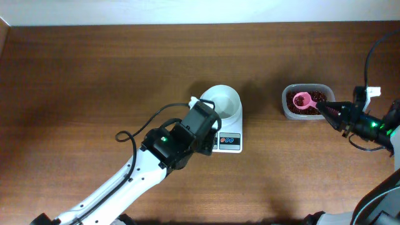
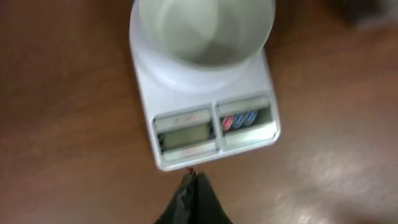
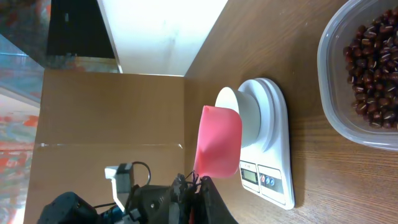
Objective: Scoop and weigh 50g on scale
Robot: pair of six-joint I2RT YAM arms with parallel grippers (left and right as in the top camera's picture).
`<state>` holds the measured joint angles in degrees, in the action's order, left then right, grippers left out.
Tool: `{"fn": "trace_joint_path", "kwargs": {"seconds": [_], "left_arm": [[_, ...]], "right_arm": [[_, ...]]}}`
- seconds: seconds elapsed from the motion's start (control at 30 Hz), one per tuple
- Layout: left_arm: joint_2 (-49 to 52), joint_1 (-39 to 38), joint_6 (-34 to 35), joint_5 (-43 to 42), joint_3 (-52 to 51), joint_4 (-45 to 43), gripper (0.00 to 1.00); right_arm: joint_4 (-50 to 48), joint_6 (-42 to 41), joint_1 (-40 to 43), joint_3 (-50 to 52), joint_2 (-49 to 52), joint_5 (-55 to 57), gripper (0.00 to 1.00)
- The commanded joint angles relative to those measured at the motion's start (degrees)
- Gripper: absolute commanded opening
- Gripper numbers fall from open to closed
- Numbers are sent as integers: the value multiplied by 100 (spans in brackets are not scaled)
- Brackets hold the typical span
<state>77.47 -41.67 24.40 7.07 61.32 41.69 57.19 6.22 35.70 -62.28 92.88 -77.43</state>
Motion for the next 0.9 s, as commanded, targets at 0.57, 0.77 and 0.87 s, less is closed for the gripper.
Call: {"fn": "trace_joint_path", "kwargs": {"seconds": [0.57, 0.77, 0.87], "left_arm": [[2402, -531, 2590, 603, -22, -1609, 0], [2568, -538, 2592, 356, -22, -1838, 0], [2570, -538, 2592, 299, -22, -1840, 0]], "right_arm": [[-35, 107, 31, -101, 28, 402, 4], [-39, 107, 31, -101, 28, 426, 4], [-37, 107, 31, -101, 28, 426, 4]]}}
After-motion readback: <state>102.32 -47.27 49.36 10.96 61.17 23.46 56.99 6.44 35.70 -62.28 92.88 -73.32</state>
